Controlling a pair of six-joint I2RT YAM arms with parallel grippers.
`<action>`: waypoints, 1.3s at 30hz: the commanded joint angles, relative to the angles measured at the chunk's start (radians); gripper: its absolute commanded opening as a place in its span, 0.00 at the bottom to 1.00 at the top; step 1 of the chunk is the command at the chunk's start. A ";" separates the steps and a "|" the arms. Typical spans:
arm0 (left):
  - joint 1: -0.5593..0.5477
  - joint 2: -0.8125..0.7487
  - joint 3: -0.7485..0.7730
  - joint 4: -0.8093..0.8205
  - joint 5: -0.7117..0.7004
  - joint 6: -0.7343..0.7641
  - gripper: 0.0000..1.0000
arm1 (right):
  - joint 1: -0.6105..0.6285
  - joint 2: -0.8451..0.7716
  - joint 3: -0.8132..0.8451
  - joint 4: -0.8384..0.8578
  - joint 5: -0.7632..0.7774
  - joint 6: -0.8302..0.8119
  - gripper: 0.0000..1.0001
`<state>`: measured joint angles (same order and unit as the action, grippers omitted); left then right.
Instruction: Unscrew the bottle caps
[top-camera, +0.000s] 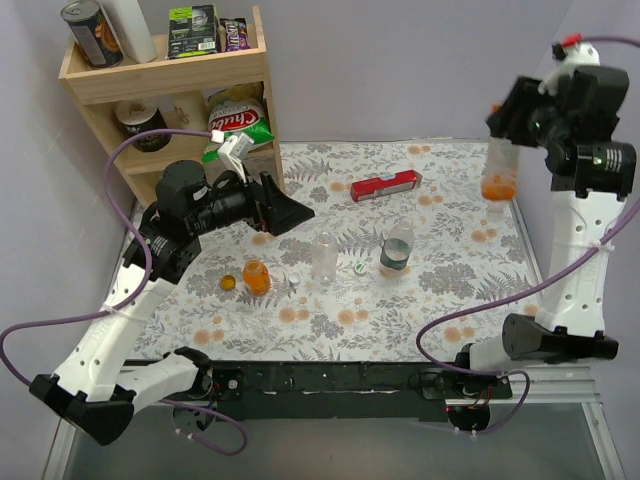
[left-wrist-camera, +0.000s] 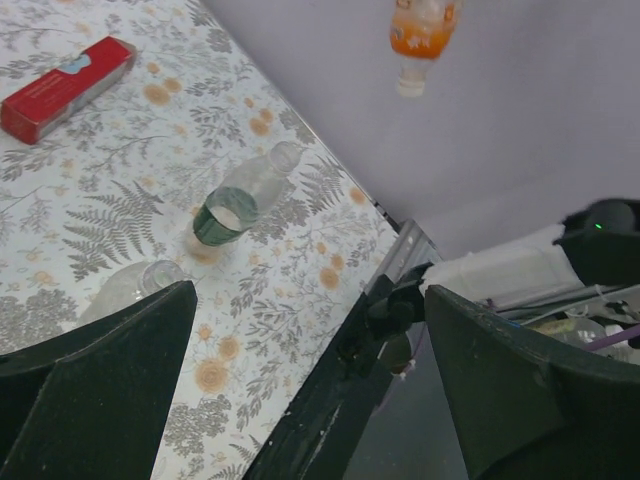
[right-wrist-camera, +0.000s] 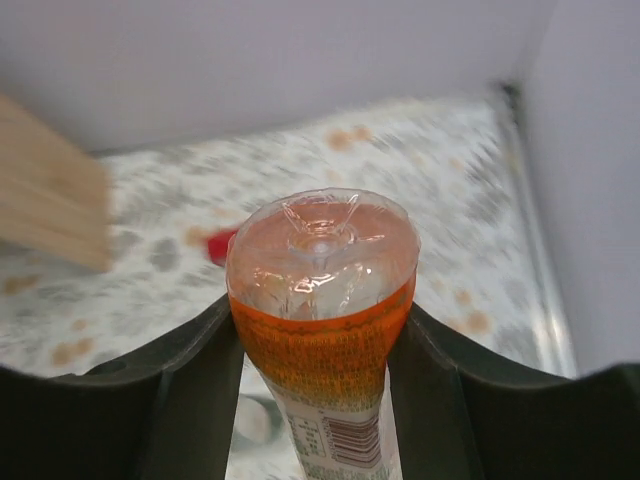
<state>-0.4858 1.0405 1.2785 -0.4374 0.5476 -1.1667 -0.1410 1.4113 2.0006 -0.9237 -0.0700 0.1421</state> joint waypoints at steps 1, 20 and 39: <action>-0.007 0.010 0.062 0.005 0.179 -0.033 0.98 | 0.243 0.138 0.324 -0.133 -0.187 0.099 0.37; -0.013 -0.085 -0.014 0.032 0.089 -0.102 0.98 | 0.903 0.057 -0.097 0.488 -0.444 0.419 0.34; -0.043 -0.063 -0.079 0.199 0.035 -0.215 0.86 | 0.946 -0.020 -0.281 0.672 -0.426 0.528 0.32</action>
<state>-0.5167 0.9890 1.2163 -0.3313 0.5865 -1.3331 0.7948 1.4349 1.7485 -0.3691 -0.5003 0.6411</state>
